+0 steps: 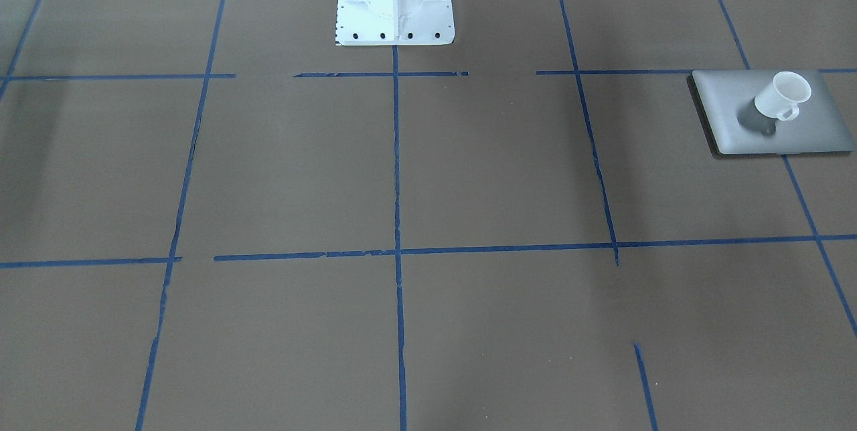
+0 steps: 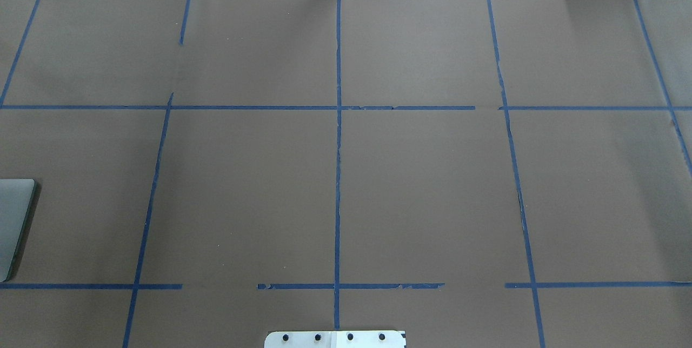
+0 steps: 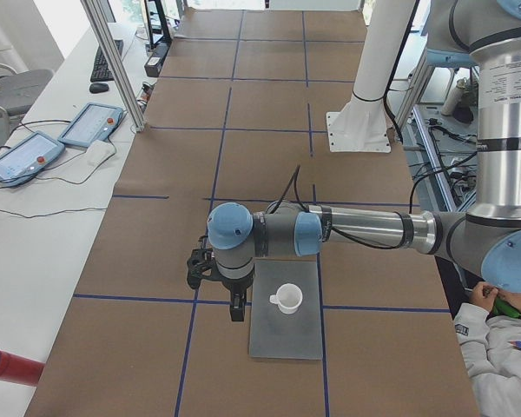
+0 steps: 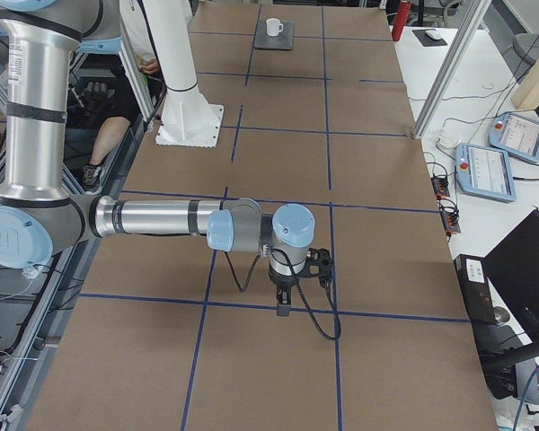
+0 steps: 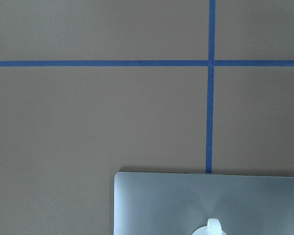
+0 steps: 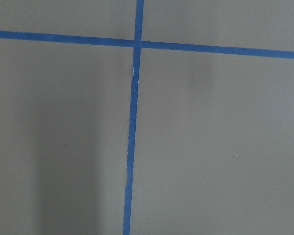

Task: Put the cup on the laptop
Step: 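Lower the cup onto the silver laptop and open the left gripper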

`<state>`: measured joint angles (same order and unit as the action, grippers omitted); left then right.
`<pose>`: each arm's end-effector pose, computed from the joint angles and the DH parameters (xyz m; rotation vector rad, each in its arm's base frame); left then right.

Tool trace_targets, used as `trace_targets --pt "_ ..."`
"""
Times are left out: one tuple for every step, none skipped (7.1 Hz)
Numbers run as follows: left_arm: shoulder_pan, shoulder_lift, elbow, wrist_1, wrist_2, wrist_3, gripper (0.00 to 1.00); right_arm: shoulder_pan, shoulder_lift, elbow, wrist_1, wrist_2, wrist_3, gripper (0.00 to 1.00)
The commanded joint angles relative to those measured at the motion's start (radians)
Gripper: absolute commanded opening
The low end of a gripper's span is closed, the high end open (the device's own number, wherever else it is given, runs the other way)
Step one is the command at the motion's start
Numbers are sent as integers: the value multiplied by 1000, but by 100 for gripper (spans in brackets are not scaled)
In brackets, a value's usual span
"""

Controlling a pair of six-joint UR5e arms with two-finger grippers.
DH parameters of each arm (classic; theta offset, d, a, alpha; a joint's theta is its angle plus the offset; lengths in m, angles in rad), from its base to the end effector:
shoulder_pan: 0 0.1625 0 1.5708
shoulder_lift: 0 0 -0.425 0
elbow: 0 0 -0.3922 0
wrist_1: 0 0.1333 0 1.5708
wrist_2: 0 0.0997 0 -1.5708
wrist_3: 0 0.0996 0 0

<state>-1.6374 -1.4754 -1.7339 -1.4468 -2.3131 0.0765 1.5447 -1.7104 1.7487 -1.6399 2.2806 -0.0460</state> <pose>-0.0955 -0.4409 0.6379 -0.0005 0.7440 -0.0115 0.0571 -0.4317 0.6469 -0.0224 -0.7101 -0.0581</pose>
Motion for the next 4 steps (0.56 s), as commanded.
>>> trace_targets --pt "1 -6 2 -3 -20 -1 100 0 0 0 0 0 0 100" --pt "1 -14 0 -1 -22 0 100 0 1 0 0 0 0 100" --pt "1 -17 -1 -1 -20 0 100 0 0 0 0 0 0 100" --pt "1 -17 -12 0 -20 -1 100 0 0 0 0 0 0 100"
